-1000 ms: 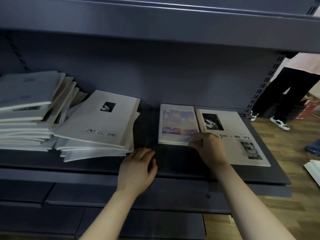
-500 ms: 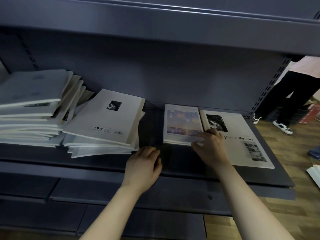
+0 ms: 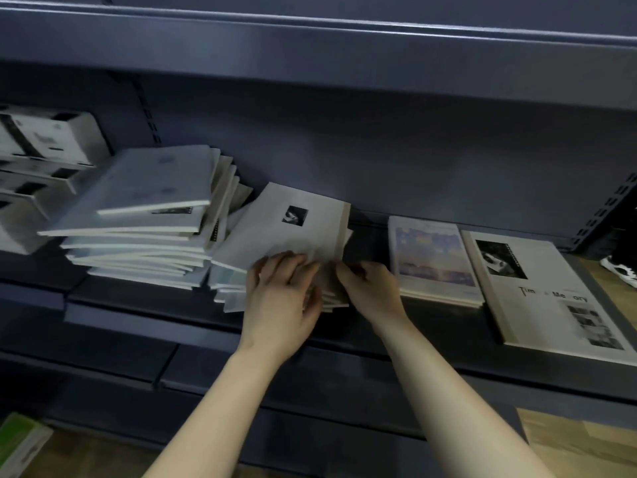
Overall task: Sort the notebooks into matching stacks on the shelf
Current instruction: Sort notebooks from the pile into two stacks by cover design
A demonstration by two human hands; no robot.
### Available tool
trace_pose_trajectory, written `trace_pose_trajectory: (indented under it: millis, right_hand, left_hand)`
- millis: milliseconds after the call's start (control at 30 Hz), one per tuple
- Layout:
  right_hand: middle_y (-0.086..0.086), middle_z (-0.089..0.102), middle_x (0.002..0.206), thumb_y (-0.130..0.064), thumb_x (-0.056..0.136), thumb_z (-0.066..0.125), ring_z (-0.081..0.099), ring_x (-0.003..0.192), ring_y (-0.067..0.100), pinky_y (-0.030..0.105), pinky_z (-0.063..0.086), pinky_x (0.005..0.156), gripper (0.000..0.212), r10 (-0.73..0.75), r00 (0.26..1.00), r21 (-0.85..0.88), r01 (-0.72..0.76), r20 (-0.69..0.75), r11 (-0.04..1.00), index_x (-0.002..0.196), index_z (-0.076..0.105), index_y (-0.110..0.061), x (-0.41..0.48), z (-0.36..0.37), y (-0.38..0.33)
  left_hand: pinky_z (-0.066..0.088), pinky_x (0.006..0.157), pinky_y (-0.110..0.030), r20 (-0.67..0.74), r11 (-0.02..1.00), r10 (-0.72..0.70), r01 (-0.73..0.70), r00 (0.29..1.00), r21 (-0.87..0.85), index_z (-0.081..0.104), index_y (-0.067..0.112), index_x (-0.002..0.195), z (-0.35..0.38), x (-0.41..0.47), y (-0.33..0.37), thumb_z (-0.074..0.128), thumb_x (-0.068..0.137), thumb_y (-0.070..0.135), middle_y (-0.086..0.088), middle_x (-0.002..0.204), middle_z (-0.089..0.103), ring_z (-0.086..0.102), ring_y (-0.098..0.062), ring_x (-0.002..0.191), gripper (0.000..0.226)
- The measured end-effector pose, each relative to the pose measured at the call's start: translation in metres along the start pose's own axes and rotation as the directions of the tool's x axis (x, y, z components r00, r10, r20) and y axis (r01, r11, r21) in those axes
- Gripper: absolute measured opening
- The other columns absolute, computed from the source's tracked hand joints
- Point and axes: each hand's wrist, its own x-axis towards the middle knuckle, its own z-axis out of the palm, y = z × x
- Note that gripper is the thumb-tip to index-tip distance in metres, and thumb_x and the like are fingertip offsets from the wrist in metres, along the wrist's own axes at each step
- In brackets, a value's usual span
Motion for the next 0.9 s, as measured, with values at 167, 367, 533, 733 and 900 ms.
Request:
trace_pose_trajectory:
  millis: [167,367,533,733,900]
  right_hand:
    - [-0.003,0.065,0.051,-0.053,0.067,0.071,0.061,0.049,0.007,0.026,0.045,0.053,0.041,0.108,0.993,0.090,-0.111,0.039,0.990,0.063,0.071,-0.012,0.010,0.015,-0.010]
    - [0.005,0.067,0.066,-0.038,0.065,0.072,0.064,0.053,0.018,0.028,0.045,0.046,0.025,0.133,0.990,0.147,-0.125,-0.045,0.981,0.072,0.065,-0.015,0.009,0.004,-0.014]
    - [0.014,0.067,0.087,-0.008,0.082,0.064,0.068,0.065,0.024,0.026,0.045,0.041,0.015,0.120,0.992,0.446,-0.087,-0.047,0.891,0.081,0.050,-0.014,-0.002,-0.020,-0.027]
    - [0.015,0.065,0.089,-0.018,0.072,0.066,0.064,0.064,0.029,0.022,0.042,0.039,0.017,-0.033,0.996,0.578,0.073,-0.079,0.813,0.075,0.050,-0.021,-0.025,-0.055,-0.062]
    - [0.013,0.073,0.087,-0.047,0.094,0.046,0.068,0.060,0.025,0.028,0.050,0.046,0.039,-0.153,0.986,0.704,0.063,0.065,0.707,0.106,0.057,-0.011,-0.028,-0.066,-0.074]
  left_hand:
    - [0.036,0.101,-0.048,-0.015,0.999,-0.040,0.040,0.999,0.025,0.067,0.014,0.116,-0.001,0.002,-0.033,0.053,0.083,0.030,-0.008,0.120,0.064,0.056,-0.031,0.115,0.039]
    - [0.035,0.104,-0.049,-0.064,1.000,0.009,-0.007,0.998,0.027,0.068,0.013,0.113,0.003,0.004,-0.042,0.050,0.087,0.032,-0.007,0.116,0.065,0.059,-0.029,0.112,0.037]
    - [0.037,0.101,-0.041,0.021,0.999,0.036,-0.035,0.999,-0.028,0.063,0.013,0.120,0.004,0.009,-0.030,0.039,0.089,0.051,-0.006,0.122,0.063,0.056,-0.028,0.115,0.055]
    - [0.051,0.075,-0.041,0.061,0.997,0.078,-0.076,0.995,-0.028,0.044,0.019,0.139,-0.004,0.030,0.005,0.065,0.079,0.039,-0.006,0.126,0.060,0.060,-0.030,0.105,0.066]
    - [0.049,0.050,-0.039,-0.144,0.984,0.014,-0.039,0.990,-0.174,0.048,0.014,0.138,-0.011,0.042,0.018,0.062,0.087,0.019,-0.015,0.089,0.069,0.065,-0.036,0.067,0.052]
